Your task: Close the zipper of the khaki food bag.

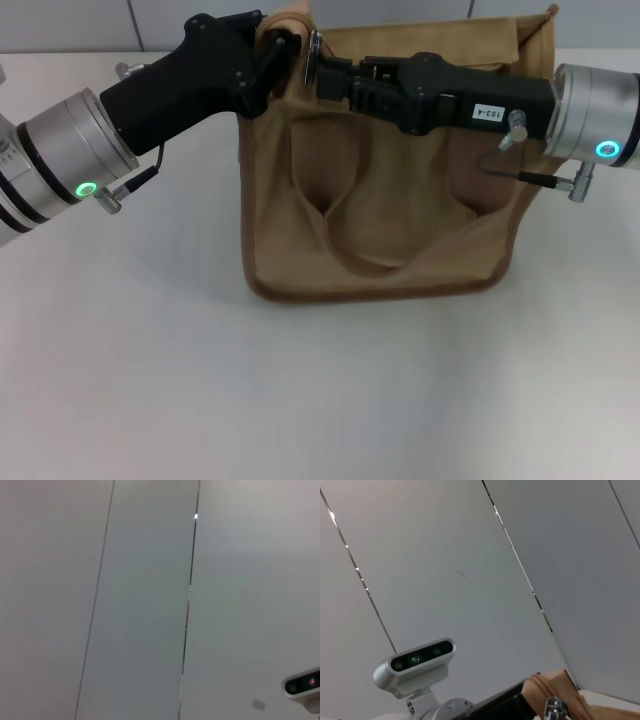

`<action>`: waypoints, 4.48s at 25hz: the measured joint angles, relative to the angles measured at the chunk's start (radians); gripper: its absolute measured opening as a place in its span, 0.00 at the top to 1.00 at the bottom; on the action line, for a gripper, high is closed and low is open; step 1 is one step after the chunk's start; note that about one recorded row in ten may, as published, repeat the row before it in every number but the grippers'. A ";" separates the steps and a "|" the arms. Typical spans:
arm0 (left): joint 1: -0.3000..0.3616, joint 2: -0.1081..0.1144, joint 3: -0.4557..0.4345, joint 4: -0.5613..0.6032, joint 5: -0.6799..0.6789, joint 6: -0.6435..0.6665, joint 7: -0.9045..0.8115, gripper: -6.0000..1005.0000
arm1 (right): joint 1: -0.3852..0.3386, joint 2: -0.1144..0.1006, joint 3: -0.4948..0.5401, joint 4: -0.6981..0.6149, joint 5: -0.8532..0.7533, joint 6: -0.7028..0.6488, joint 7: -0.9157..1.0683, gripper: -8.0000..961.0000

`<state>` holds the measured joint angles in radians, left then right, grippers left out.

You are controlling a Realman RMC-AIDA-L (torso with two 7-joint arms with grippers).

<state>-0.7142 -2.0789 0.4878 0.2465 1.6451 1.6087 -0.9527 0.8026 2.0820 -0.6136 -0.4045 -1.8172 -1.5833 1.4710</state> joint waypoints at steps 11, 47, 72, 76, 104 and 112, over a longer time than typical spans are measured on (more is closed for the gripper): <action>-0.001 0.000 0.001 -0.015 -0.005 -0.002 0.002 0.99 | 0.004 0.002 -0.001 -0.009 0.000 -0.029 0.000 0.76; 0.000 0.002 -0.002 -0.067 -0.062 0.016 0.002 0.99 | -0.016 0.001 -0.026 0.000 0.020 0.039 -0.009 0.99; 0.053 0.010 -0.029 -0.041 -0.128 -0.022 -0.021 0.99 | -0.331 -0.023 0.104 -0.270 0.081 -0.155 0.044 0.99; 0.056 0.009 -0.028 -0.047 -0.128 -0.022 -0.021 0.99 | -0.367 -0.040 0.159 -0.265 0.079 -0.320 -0.055 0.87; 0.087 0.007 -0.046 -0.050 -0.125 -0.031 -0.039 0.89 | -0.379 -0.022 0.089 -0.165 -0.349 -0.380 -0.468 0.15; 0.114 0.010 -0.044 -0.028 -0.119 -0.036 -0.076 0.87 | -0.375 -0.022 0.089 -0.165 -0.345 -0.380 -0.467 0.15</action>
<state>-0.5999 -2.0684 0.4440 0.2181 1.5256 1.5731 -1.0290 0.4280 2.0602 -0.5246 -0.5691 -2.1626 -1.9632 1.0045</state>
